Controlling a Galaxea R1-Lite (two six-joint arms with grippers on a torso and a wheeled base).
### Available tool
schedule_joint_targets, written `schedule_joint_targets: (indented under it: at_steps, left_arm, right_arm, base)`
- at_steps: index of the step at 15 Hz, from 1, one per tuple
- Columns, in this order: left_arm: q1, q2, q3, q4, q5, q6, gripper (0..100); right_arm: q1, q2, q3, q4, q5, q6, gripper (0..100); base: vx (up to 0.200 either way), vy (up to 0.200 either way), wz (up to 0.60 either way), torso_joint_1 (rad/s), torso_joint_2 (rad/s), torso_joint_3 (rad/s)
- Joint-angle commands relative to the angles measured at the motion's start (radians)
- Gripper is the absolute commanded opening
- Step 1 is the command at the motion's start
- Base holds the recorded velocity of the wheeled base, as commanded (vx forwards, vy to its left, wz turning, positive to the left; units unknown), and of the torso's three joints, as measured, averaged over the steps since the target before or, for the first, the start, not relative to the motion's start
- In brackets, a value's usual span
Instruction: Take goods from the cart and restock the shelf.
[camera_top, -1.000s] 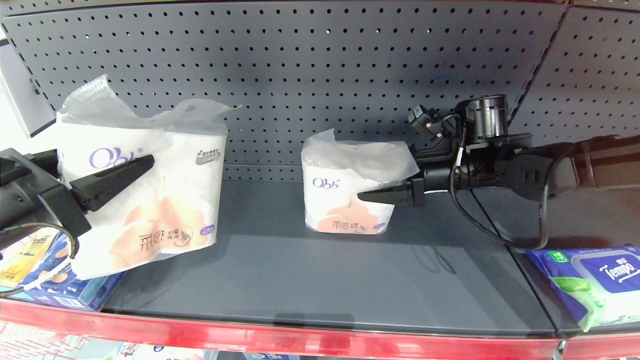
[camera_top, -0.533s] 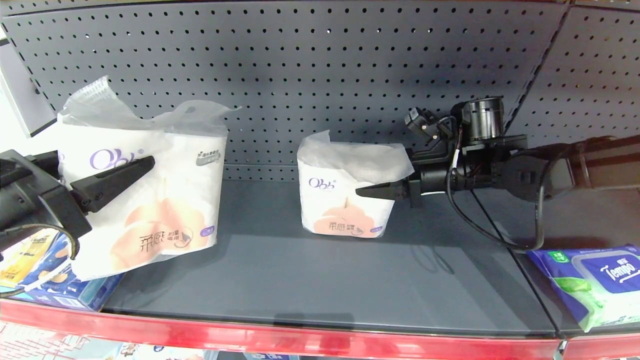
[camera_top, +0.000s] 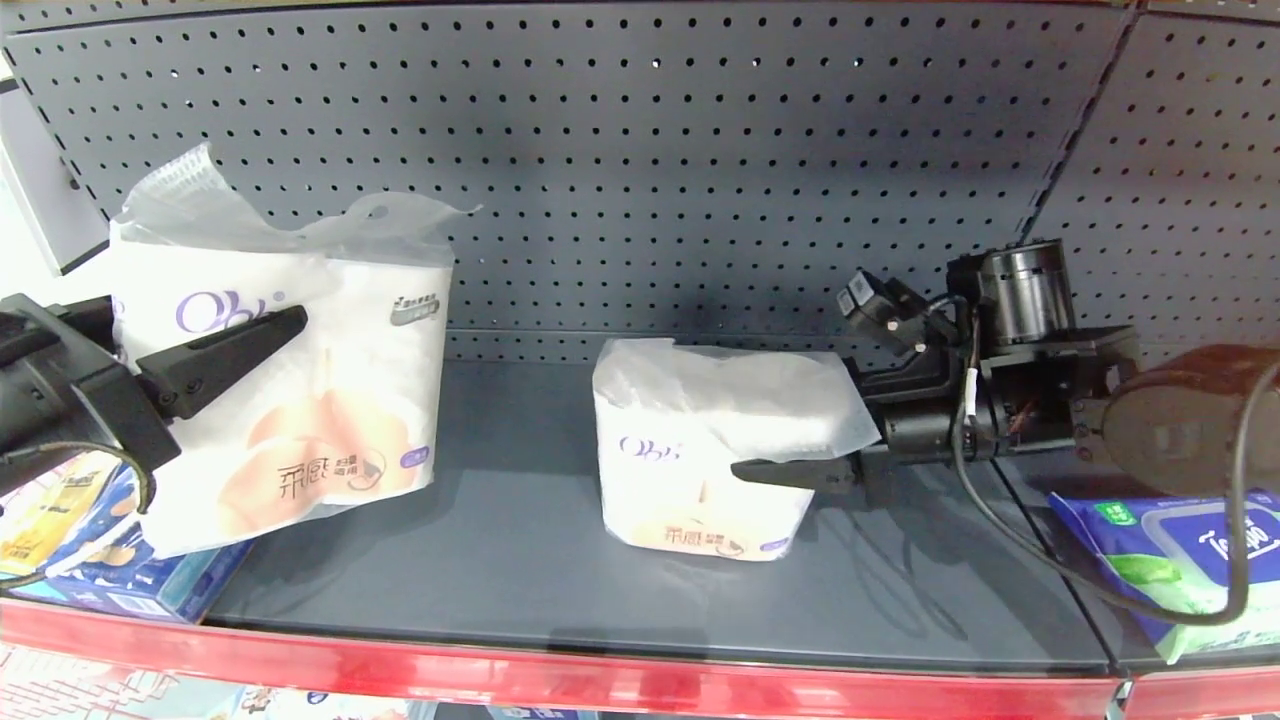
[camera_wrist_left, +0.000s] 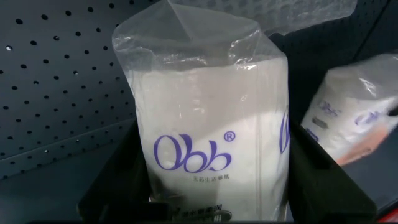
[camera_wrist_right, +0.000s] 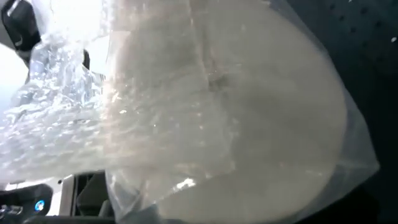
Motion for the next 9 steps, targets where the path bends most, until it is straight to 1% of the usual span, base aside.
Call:
schedule_joint_targets:
  at_steps: [1, 4, 7, 9]
  left_arm:
    - [0.0, 0.0, -0.001, -0.001, 0.0, 0.0, 0]
    - [0.0, -0.005, -0.001, -0.001, 0.0, -0.002, 0]
    - [0.0, -0.005, -0.001, -0.001, 0.0, -0.002, 0]
    - [0.0, -0.004, -0.003, -0.002, 0.0, -0.002, 0]
  right_arm:
    - [0.044, -0.073, 0.067, 0.007, -0.02, -0.001, 0]
    - [0.066, -0.11, 0.129, 0.007, -0.065, -0.001, 0]
    - [0.084, -0.142, 0.19, 0.007, -0.065, -0.013, 0]
    - [0.087, -0.147, 0.204, 0.006, -0.063, -0.016, 0]
  base:
    - [0.0, 0.0, 0.0, 0.0, 0.0, 0.0]
    - [0.0, 0.0, 0.0, 0.0, 0.0, 0.0]
    - [0.0, 0.0, 0.0, 0.0, 0.0, 0.0]
    - [0.0, 0.0, 0.0, 0.0, 0.0, 0.0]
